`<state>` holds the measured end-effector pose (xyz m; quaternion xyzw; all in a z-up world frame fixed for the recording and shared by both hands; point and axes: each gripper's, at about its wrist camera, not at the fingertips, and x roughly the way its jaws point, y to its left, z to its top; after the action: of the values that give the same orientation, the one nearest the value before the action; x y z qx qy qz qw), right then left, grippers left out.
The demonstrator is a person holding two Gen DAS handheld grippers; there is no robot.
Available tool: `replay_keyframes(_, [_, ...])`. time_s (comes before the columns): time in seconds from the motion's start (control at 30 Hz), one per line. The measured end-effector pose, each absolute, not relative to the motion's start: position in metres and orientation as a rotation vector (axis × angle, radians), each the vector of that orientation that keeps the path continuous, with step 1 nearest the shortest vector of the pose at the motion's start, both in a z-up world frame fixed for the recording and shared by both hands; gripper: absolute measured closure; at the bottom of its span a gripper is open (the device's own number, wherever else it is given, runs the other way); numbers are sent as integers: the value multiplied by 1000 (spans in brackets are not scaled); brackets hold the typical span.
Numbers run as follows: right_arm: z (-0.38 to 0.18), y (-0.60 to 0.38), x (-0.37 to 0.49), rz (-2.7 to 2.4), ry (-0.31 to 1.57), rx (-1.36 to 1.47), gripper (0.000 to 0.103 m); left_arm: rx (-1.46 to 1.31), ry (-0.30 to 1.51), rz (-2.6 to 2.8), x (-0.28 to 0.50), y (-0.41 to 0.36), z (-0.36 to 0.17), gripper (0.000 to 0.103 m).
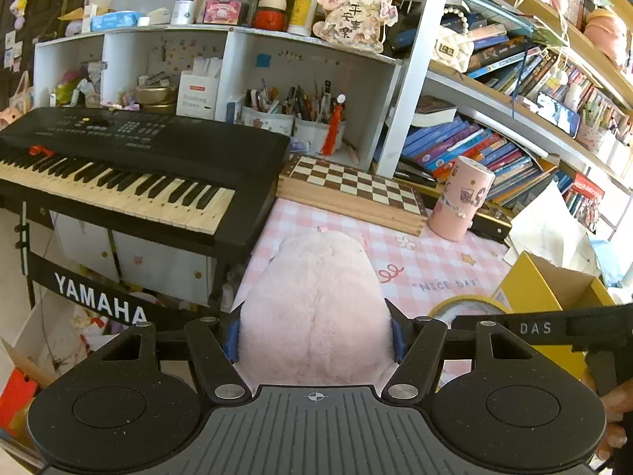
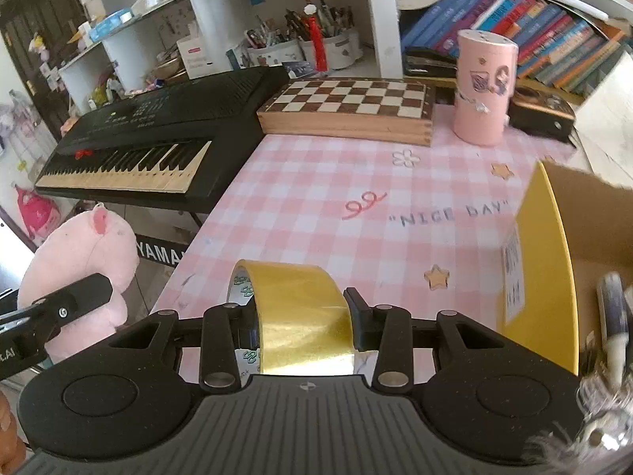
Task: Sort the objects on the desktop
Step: 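Lift and carry the tape roll and plush toy toward the yellow box with both tools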
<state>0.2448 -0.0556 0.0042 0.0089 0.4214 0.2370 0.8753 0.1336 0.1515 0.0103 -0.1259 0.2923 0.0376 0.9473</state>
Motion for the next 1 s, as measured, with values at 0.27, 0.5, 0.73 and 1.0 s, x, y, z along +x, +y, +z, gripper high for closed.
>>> replay_keyframes(0.27, [-4,-52,199,486,913,29,66,-257,600,44,104,153,9,38])
replay_keyframes(0.5, [-7,-57,163,452,930,63,66,-256,614,17,76,153,7,38])
replay_keyframes(0.73, [-13,-67,128,408,957,103,66,-244,629,-32,56,148,5,38])
replay_keyframes(1.0, [-16,-86,90,334,955,145,66,-222,655,-130,39,133,2,38])
